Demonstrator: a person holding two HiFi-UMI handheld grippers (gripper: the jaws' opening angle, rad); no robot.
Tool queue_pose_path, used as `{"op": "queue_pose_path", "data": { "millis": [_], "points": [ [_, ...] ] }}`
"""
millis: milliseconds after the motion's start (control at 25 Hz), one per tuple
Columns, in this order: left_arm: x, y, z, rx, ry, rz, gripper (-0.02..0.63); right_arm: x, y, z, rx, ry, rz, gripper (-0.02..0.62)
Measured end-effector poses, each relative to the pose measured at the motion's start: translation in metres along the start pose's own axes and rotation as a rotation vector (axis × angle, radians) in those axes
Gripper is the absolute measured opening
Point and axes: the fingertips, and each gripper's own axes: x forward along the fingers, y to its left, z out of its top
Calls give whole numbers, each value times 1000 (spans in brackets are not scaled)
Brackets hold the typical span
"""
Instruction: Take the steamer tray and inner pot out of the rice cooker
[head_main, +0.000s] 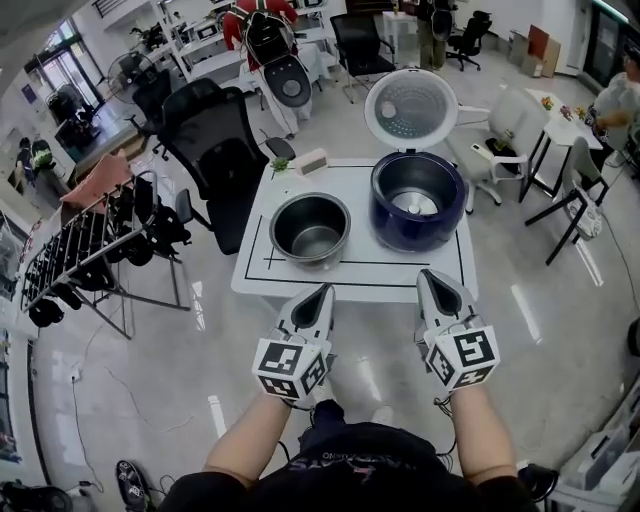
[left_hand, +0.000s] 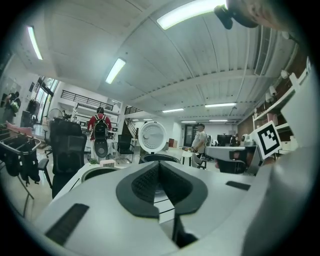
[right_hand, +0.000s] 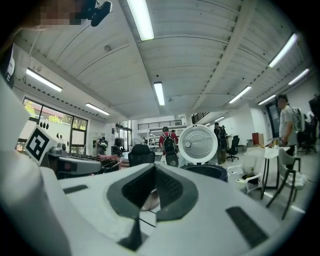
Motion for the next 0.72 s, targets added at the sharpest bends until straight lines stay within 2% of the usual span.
{"op": "queue_pose_path", "data": {
  "millis": [320, 720],
  "points": [
    [-18, -22, -6, 14, -12, 45, 2, -19, 3, -9, 22, 5, 43, 2],
    [-24, -33, -3, 24, -19, 40, 2, -31, 4, -8, 35, -1, 38, 2]
  ]
}}
